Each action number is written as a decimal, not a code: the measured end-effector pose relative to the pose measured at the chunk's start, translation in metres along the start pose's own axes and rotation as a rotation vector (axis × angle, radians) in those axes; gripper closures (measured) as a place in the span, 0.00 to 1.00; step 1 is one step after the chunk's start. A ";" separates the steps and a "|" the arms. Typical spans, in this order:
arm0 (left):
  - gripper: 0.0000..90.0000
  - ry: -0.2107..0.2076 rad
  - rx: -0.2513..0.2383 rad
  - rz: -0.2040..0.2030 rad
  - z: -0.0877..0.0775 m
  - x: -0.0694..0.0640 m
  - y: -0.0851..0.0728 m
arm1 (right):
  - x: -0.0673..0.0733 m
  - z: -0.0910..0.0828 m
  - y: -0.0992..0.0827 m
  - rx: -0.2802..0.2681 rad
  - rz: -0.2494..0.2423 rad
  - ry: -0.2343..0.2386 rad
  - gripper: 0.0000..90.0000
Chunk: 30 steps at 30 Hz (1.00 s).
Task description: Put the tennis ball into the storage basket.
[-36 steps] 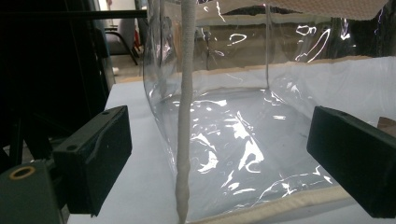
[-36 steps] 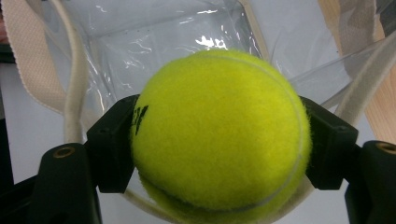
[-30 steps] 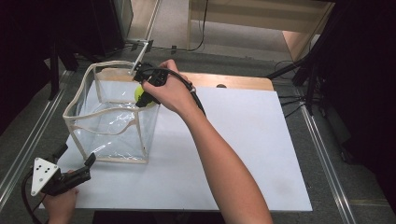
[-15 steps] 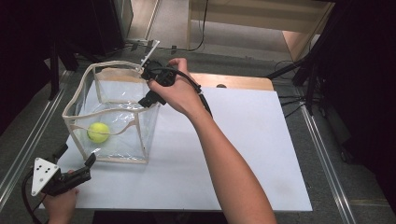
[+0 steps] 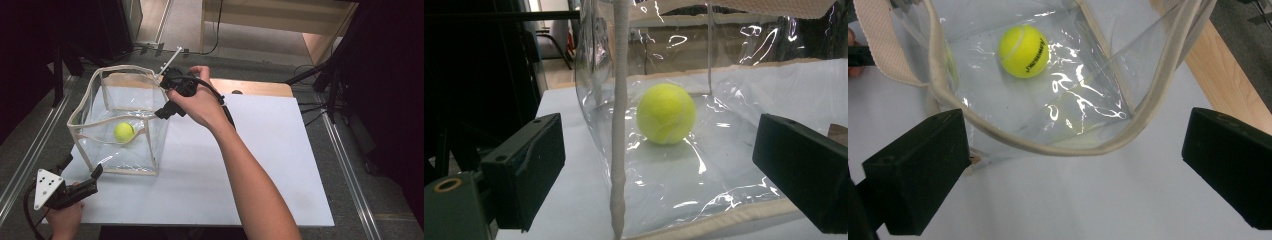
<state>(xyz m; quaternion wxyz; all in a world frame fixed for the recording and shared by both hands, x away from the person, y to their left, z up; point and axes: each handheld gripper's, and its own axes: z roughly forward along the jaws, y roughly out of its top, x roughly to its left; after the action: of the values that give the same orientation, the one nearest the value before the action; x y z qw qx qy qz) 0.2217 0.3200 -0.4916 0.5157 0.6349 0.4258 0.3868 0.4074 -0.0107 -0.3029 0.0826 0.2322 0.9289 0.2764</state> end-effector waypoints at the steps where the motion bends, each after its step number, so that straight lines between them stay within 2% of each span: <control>1: 0.08 0.000 -0.002 0.000 0.000 0.000 0.000 | 0.000 0.000 -0.002 -0.002 0.000 0.004 0.00; 4: 0.08 0.002 0.000 0.001 0.000 0.000 0.000 | 0.000 0.001 -0.008 0.003 0.014 -0.001 0.00; 5: 0.08 0.002 0.000 0.001 0.000 0.000 0.000 | -0.001 0.001 -0.010 -0.002 0.004 -0.002 0.00; 12: 0.08 0.000 -0.003 0.002 0.001 -0.001 0.000 | -0.003 0.003 -0.023 -0.005 0.014 -0.004 0.00; 15: 0.08 -0.001 -0.003 0.005 0.001 -0.001 0.000 | -0.001 0.003 -0.026 0.001 0.032 -0.009 0.00; 19: 0.08 0.000 0.000 0.003 0.000 -0.001 0.000 | -0.001 0.006 -0.032 -0.008 0.019 -0.012 0.00; 30: 0.08 -0.001 0.000 0.006 0.000 0.000 0.000 | 0.002 0.014 -0.052 0.001 0.039 -0.013 0.00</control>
<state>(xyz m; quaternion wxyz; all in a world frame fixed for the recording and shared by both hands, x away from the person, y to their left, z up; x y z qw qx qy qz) 0.2217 0.3196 -0.4919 0.5147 0.6365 0.4236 0.3879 0.3895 -0.0419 -0.3432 0.0833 0.2520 0.9238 0.2758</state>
